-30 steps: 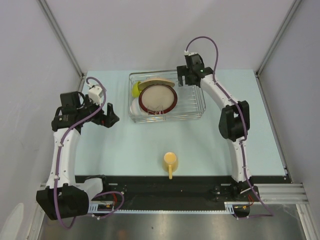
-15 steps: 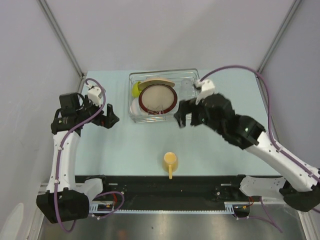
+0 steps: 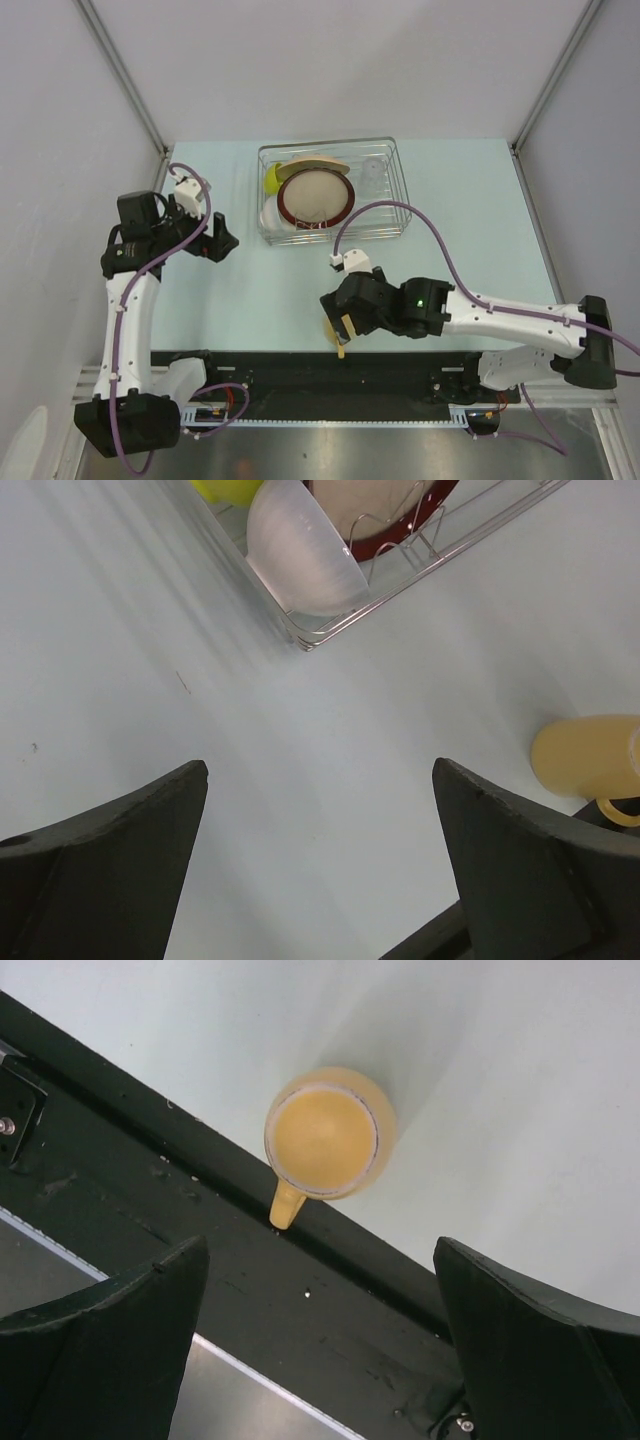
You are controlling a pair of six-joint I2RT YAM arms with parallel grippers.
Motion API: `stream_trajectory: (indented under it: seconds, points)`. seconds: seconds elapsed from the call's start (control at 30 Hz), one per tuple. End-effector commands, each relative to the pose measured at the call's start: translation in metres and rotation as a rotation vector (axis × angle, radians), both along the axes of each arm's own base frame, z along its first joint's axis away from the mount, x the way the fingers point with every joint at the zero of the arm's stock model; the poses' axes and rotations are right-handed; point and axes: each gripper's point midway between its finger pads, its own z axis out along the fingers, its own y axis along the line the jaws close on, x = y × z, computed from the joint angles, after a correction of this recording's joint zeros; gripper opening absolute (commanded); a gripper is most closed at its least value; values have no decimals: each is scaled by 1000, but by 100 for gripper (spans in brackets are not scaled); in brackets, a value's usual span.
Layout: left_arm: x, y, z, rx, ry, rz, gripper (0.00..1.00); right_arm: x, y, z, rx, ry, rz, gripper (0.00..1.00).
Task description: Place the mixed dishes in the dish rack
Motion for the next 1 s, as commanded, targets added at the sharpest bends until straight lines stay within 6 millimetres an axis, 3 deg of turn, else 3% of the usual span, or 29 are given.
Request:
stream_trajectory:
  seconds: [0.0, 0.1, 0.33, 0.57, 0.97]
  points:
    - [-3, -1, 4, -10, -28, -7, 100, 5, 22, -1, 62, -5, -24, 100]
    - [-4, -1, 2, -9, -24, -10, 100, 4, 31, -10, 58, 15, 4, 100]
    - [-2, -2, 2, -8, -32, -14, 100, 18, 29, -41, 4, 57, -19, 100]
    - [-1, -1, 5, -5, -35, -12, 100, 34, 33, -51, 26, 76, -21, 100]
    - [1, 1, 5, -1, -32, -10, 100, 28, 39, -75, -6, 142, 9, 100]
